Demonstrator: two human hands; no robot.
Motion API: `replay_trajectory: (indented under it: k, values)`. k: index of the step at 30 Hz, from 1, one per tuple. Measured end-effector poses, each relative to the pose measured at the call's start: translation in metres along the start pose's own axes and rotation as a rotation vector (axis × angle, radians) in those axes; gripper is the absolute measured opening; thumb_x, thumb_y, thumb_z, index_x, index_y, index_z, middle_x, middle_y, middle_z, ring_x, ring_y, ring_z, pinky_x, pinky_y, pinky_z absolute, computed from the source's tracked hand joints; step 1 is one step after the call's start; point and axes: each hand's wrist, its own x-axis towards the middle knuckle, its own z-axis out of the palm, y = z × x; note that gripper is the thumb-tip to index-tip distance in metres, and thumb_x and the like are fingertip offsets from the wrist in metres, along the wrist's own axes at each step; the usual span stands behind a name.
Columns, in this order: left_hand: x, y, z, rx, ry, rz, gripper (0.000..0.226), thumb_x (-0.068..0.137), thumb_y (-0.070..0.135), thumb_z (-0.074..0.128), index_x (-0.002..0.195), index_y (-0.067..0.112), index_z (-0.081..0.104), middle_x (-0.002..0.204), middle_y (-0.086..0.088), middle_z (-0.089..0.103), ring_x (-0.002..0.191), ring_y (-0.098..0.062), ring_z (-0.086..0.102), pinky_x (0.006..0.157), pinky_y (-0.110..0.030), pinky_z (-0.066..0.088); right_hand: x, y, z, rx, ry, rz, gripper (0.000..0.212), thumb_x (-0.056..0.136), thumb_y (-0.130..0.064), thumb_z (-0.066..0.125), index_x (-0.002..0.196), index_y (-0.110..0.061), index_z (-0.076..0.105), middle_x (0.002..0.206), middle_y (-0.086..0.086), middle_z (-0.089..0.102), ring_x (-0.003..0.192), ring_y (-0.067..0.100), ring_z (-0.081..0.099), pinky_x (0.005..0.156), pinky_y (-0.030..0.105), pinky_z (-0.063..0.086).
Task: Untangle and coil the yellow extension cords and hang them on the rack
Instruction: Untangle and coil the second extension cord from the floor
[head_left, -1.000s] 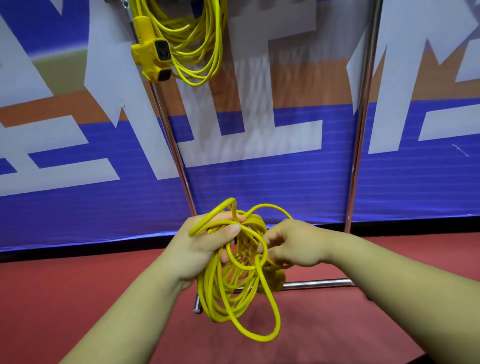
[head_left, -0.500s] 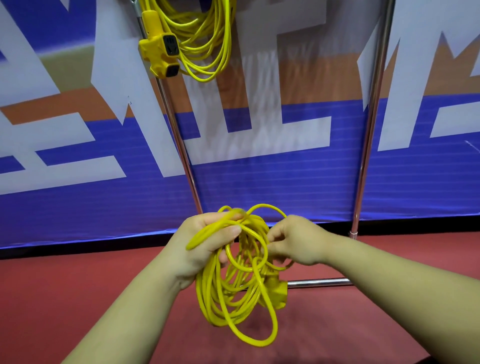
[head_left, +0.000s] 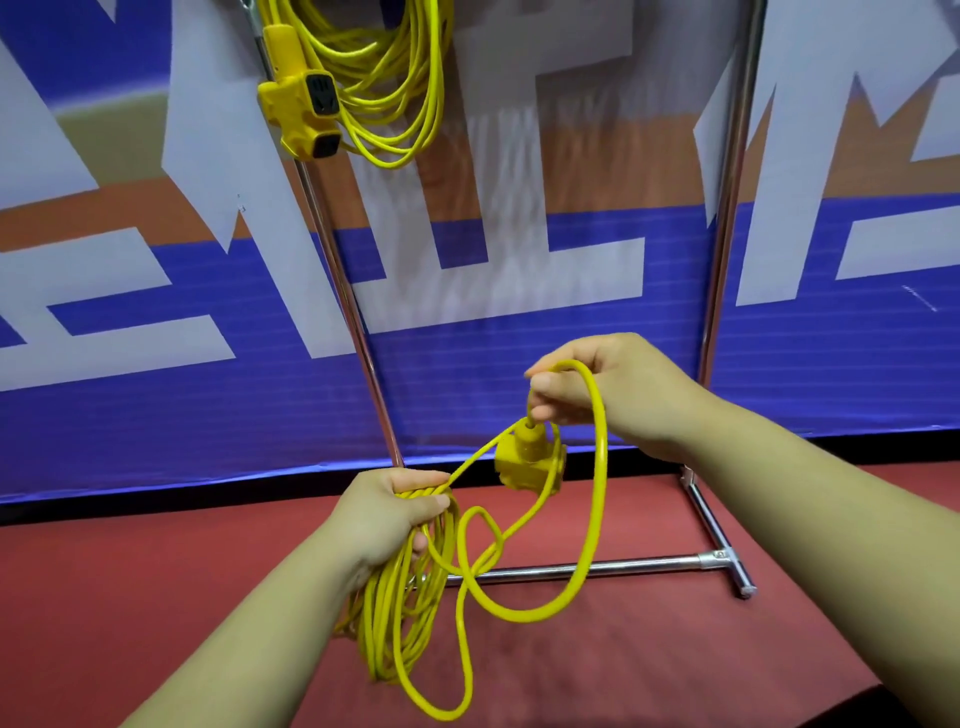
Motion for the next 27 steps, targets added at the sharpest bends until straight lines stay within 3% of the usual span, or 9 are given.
replay_trajectory:
  k: [5, 11, 13, 15, 17, 19, 22, 24, 27]
  values:
    - [-0.002, 0.003, 0.013, 0.001, -0.033, 0.018, 0.022, 0.089, 0.009, 0.073, 0.106, 0.024, 0.074, 0.053, -0.005, 0.058, 0.041, -0.015, 0.052, 0.042, -0.025, 0.047, -0.003, 0.01, 0.011, 0.143, -0.091, 0.048, 0.011, 0.096, -0.004, 0.06, 0.103, -0.003, 0.067, 0.093, 0.023, 0.073, 0.083, 0.024, 0.074, 0.07, 0.027, 0.059]
    - [0.004, -0.005, 0.021, -0.028, 0.036, -0.026, 0.019, 0.089, 0.005, 0.073, 0.105, 0.016, 0.075, 0.054, -0.005, 0.06, 0.041, -0.016, 0.052, 0.045, -0.027, 0.048, -0.01, -0.015, -0.004, 0.155, -0.062, -0.072, 0.012, 0.092, -0.003, 0.064, 0.103, -0.003, 0.069, 0.088, 0.022, 0.072, 0.081, 0.025, 0.071, 0.075, 0.031, 0.059]
    - [0.009, -0.008, 0.019, -0.083, 0.105, -0.043, 0.018, 0.09, 0.004, 0.071, 0.105, 0.014, 0.074, 0.054, -0.006, 0.06, 0.039, -0.016, 0.05, 0.043, -0.026, 0.047, -0.013, -0.023, -0.015, -0.023, -0.067, -0.085, 0.012, 0.091, -0.004, 0.067, 0.101, 0.001, 0.07, 0.086, 0.024, 0.072, 0.077, 0.025, 0.071, 0.075, 0.031, 0.06]
    - [0.013, -0.008, 0.014, -0.127, 0.169, -0.031, 0.02, 0.09, 0.004, 0.071, 0.108, 0.013, 0.074, 0.059, -0.006, 0.062, 0.039, -0.015, 0.049, 0.043, -0.025, 0.047, -0.012, -0.019, -0.028, -0.414, -0.084, -0.078, 0.004, 0.088, -0.009, 0.073, 0.091, -0.007, 0.075, 0.076, 0.011, 0.075, 0.073, 0.019, 0.073, 0.073, 0.026, 0.059]
    - [0.016, -0.007, 0.008, -0.147, 0.219, 0.014, 0.021, 0.091, 0.006, 0.07, 0.11, 0.015, 0.074, 0.065, -0.009, 0.064, 0.041, -0.016, 0.05, 0.045, -0.026, 0.047, -0.01, -0.002, -0.037, -0.776, -0.143, 0.012, 0.008, 0.083, -0.013, 0.074, 0.078, -0.019, 0.077, 0.07, -0.003, 0.075, 0.068, 0.008, 0.071, 0.071, 0.026, 0.058]
    - [0.015, -0.003, 0.003, -0.157, 0.262, 0.078, 0.022, 0.091, 0.009, 0.07, 0.112, 0.017, 0.074, 0.069, -0.01, 0.066, 0.043, -0.016, 0.052, 0.048, -0.028, 0.047, -0.011, 0.022, -0.041, -0.989, -0.244, 0.184, 0.008, 0.077, -0.015, 0.07, 0.076, -0.019, 0.076, 0.067, -0.006, 0.074, 0.064, 0.003, 0.07, 0.071, 0.029, 0.059]
    - [0.011, 0.005, -0.003, -0.223, 0.312, 0.156, 0.023, 0.092, 0.01, 0.071, 0.112, 0.02, 0.073, 0.066, -0.011, 0.063, 0.043, -0.016, 0.051, 0.049, -0.028, 0.047, -0.015, 0.056, -0.038, -1.14, -0.387, 0.394, 0.005, 0.076, -0.017, 0.07, 0.077, -0.015, 0.075, 0.069, -0.005, 0.075, 0.058, -0.001, 0.066, 0.071, 0.026, 0.058]
    - [0.006, 0.011, -0.007, -0.278, 0.317, 0.194, 0.025, 0.092, 0.009, 0.07, 0.115, 0.018, 0.073, 0.07, -0.013, 0.064, 0.044, -0.016, 0.051, 0.05, -0.028, 0.048, -0.017, 0.071, -0.032, -1.184, -0.437, 0.446, 0.009, 0.079, -0.019, 0.074, 0.083, -0.011, 0.075, 0.078, -0.001, 0.077, 0.065, 0.005, 0.069, 0.077, 0.029, 0.059]
    - [-0.005, 0.022, -0.009, -0.307, 0.288, 0.254, 0.025, 0.093, 0.009, 0.069, 0.115, 0.019, 0.073, 0.072, -0.012, 0.063, 0.044, -0.015, 0.05, 0.045, -0.028, 0.048, -0.019, 0.079, -0.023, -1.299, -0.589, 0.462, 0.02, 0.083, -0.02, 0.073, 0.102, -0.013, 0.076, 0.085, 0.0, 0.075, 0.072, 0.014, 0.064, 0.067, 0.024, 0.049]
